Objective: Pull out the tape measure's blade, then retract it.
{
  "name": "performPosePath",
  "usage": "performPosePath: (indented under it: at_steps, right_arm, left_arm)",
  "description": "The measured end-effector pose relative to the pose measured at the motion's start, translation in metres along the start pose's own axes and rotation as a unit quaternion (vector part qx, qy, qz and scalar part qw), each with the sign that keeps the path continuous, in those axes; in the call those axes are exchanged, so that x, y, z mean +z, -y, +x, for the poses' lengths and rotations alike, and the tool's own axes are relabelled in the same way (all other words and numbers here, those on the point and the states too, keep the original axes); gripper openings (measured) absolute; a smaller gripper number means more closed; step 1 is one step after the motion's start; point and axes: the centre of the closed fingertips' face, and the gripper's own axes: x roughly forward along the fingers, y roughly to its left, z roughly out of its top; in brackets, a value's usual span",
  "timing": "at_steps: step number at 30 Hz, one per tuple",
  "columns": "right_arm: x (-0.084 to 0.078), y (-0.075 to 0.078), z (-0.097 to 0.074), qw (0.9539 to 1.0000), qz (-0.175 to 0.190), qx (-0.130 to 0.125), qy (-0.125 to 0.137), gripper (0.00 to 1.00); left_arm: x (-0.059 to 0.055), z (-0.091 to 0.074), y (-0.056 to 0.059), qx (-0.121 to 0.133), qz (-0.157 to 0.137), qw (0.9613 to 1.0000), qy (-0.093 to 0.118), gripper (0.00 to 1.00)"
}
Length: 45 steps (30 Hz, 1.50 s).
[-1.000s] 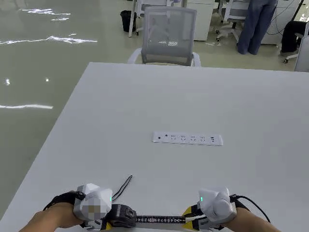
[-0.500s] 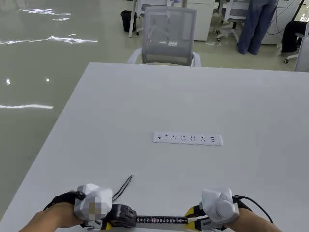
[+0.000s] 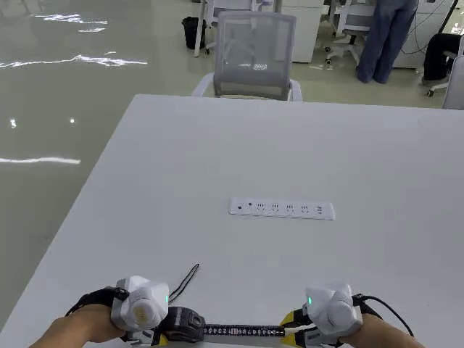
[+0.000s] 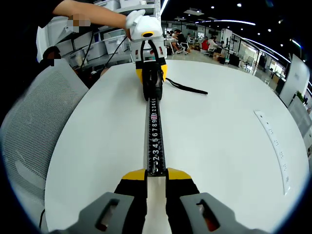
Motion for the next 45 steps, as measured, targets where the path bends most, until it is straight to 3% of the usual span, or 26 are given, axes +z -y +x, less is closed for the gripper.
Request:
performPosePath:
  at_steps: [45]
  right_arm:
    - [-0.01, 0.002, -0.01, 1.0, 0.004, -0.005, -0.004, 0.12]
  left_arm:
    - [-0.001, 0.001, -0.001, 0.001, -0.002, 1.0, 0.001, 0.28]
